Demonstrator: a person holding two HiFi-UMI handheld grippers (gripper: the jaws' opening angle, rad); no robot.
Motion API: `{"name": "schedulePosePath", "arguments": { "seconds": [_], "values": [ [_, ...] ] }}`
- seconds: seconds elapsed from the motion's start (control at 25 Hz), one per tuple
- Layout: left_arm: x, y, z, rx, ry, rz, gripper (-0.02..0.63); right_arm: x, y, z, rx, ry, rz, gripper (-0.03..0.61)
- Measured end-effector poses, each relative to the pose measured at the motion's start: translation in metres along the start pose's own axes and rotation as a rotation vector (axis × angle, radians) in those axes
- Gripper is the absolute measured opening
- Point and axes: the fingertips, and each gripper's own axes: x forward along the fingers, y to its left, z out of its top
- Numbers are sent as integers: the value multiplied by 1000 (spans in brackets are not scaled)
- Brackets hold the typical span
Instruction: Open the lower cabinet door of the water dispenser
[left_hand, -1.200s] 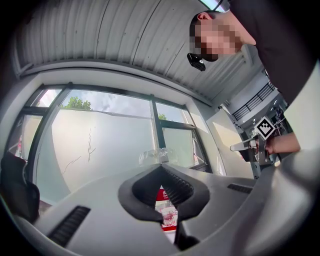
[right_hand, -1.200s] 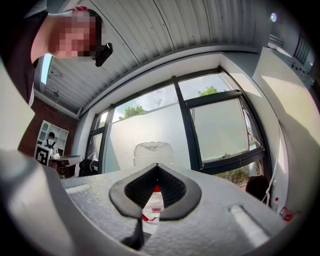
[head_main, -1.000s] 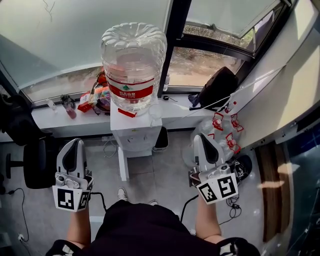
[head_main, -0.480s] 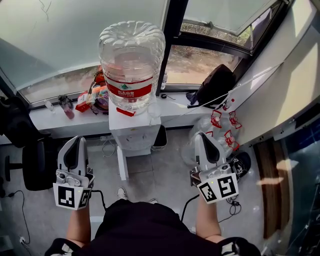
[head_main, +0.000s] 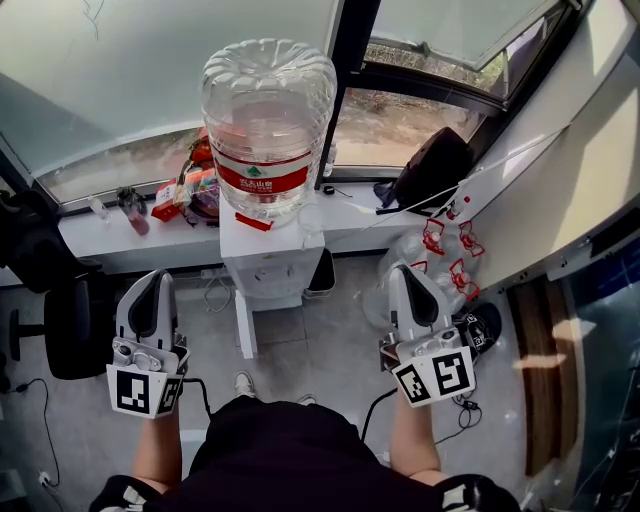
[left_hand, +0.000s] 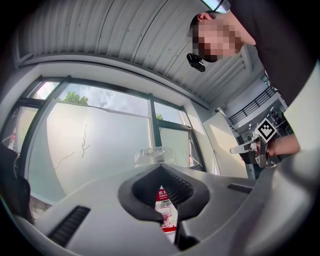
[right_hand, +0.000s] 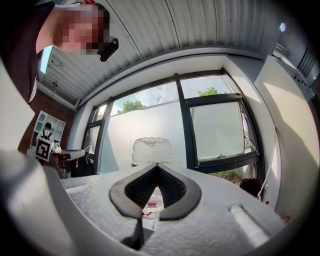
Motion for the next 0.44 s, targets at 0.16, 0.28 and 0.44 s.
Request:
{"name": "schedulePosePath", "arguments": {
  "seconds": [0.16, 0.28, 0.44],
  "values": [
    [1, -3, 5, -22, -26, -19, 8, -1, 1, -3, 1, 4, -4, 5],
    [-1, -1, 1, -13, -10, -8, 8, -2, 2, -3, 1, 6, -6, 5],
    [-3, 1, -4, 5, 14, 1, 8, -2, 2, -3, 1, 6, -7, 5]
  ]
}}
